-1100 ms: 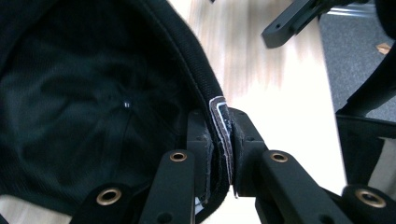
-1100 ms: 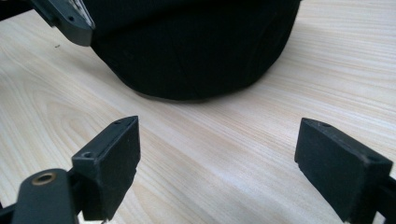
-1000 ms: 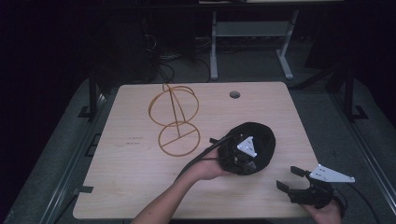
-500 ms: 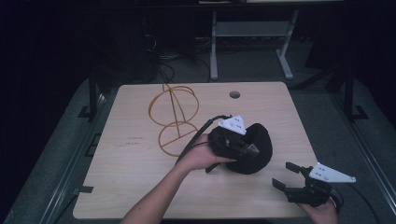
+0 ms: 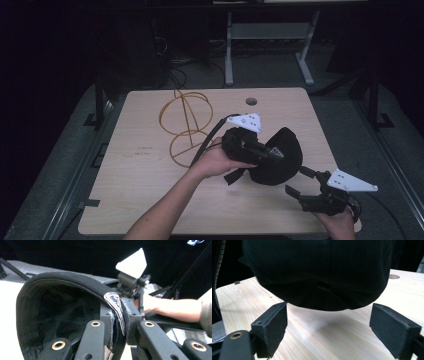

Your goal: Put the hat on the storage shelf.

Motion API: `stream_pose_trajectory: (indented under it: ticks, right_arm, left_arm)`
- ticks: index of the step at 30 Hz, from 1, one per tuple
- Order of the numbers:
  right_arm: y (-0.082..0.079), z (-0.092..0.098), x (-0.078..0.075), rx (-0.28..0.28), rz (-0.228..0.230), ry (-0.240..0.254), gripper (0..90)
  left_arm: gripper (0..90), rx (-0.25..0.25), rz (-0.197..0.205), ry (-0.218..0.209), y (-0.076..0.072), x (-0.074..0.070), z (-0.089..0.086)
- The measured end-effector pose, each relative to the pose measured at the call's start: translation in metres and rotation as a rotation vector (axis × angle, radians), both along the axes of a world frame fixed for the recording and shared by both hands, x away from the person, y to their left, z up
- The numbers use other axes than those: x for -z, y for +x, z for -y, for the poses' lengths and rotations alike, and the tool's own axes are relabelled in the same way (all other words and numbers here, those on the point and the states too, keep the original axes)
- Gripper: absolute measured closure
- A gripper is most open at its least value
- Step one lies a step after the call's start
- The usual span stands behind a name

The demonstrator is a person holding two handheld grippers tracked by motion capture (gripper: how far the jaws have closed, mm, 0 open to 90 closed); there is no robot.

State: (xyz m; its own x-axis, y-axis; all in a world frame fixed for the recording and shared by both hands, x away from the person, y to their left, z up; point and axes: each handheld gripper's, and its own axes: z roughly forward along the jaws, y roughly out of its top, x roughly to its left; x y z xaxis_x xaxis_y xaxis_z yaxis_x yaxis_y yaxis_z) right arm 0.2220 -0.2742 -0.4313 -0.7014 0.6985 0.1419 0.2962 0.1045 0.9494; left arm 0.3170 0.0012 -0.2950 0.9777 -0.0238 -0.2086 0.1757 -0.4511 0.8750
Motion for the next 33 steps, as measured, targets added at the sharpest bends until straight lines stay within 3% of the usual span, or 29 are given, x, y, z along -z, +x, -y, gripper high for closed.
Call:
stream_pose_trajectory:
  ticks: [3,4,12,17,19,21,24,25,28,33]
  right_arm:
    - [0.001,-0.002,-0.001,0.001,0.012,-0.007,15.0]
    - [0.002,-0.003,-0.004,0.007,0.037,-0.008,15.3]
    - [0.002,0.006,-0.018,0.032,0.09,0.03,14.7]
    - [0.005,0.003,-0.02,0.013,0.118,-0.009,16.6]
    - [0.007,0.0,-0.02,0.002,0.123,-0.032,21.2]
    - [0.007,-0.002,-0.02,-0.018,0.138,-0.047,30.8]
    - [0.006,-0.004,-0.019,-0.032,0.172,-0.074,49.7]
    - [0.006,-0.004,-0.019,-0.032,0.172,-0.074,49.7]
    - [0.004,-0.01,-0.021,-0.042,0.208,-0.119,75.9]
    - [0.005,-0.01,-0.024,-0.048,0.165,-0.11,84.0]
  left_arm:
    - [80.4,0.007,-0.012,-0.019,0.001,-0.004,-0.001]
    - [80.3,0.004,-0.004,-0.015,0.001,-0.006,-0.001]
    - [80.3,0.013,-0.005,0.013,0.001,-0.005,-0.003]
    - [80.4,0.051,-0.012,0.023,-0.003,-0.004,-0.001]
    - [80.3,0.072,-0.011,0.033,-0.004,-0.004,0.0]
    - [80.4,0.105,-0.016,0.067,-0.005,-0.002,0.003]
    - [80.4,0.118,-0.011,0.083,-0.005,-0.002,0.006]
    - [80.4,0.118,-0.011,0.083,-0.005,-0.002,0.006]
    - [80.2,0.116,-0.007,0.083,-0.005,-0.002,0.006]
    - [74.5,0.069,0.02,0.11,-0.003,-0.002,-0.001]
